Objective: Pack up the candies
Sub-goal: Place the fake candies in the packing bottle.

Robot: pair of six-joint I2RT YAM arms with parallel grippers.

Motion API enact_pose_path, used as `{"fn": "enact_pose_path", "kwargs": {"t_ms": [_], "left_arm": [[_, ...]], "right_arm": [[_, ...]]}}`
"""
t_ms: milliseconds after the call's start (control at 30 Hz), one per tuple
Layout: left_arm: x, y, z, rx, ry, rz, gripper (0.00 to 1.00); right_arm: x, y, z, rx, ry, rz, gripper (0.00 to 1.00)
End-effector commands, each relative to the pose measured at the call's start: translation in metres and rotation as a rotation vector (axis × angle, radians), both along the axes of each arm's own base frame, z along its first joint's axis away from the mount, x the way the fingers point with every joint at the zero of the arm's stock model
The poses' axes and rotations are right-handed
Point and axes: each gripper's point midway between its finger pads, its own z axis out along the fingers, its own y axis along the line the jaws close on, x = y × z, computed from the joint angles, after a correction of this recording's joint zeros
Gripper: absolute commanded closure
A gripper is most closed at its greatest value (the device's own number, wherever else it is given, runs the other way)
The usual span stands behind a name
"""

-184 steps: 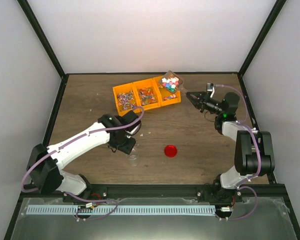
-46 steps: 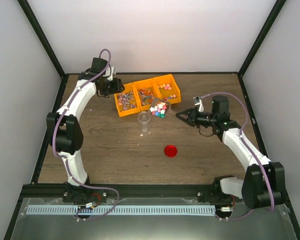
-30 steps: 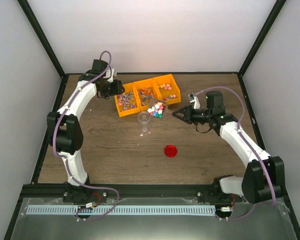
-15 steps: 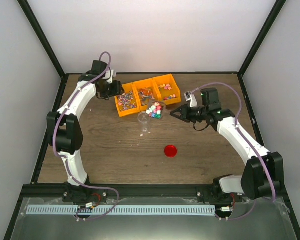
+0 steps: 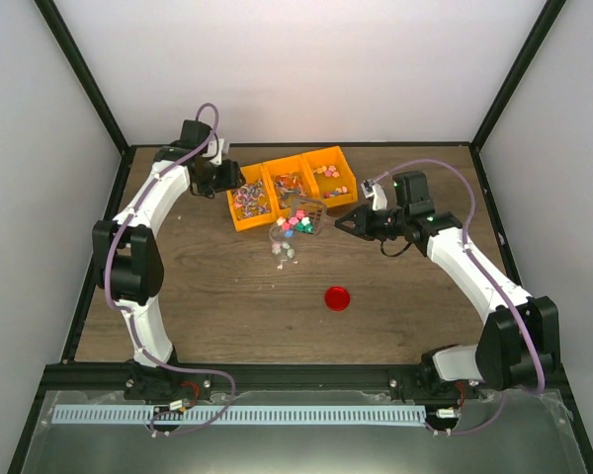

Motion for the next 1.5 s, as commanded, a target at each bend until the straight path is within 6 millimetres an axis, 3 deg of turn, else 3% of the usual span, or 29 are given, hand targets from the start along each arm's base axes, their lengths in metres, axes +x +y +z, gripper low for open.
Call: {"fn": "enact_pose_path", "kwargs": {"t_ms": [0,1300,1467], "left_arm": [[0.002,0.002,0.002,-0.011,-0.017,-0.007,0.40],[0.002,0.000,-0.002,-0.027,-0.007,-0.013,0.40],[0.002,-0.001,-0.003,-0.027,-0.006,-0.014,0.40]], "right_arm": [[0.003,0.005,0.020,0.010,-0.059,0.018,0.99],[-0.002,0.010,0.042,0.048,-0.115,0.053,0.99],[-0.005,0.019,0.041,0.012,-0.117,0.076,0.99]]}}
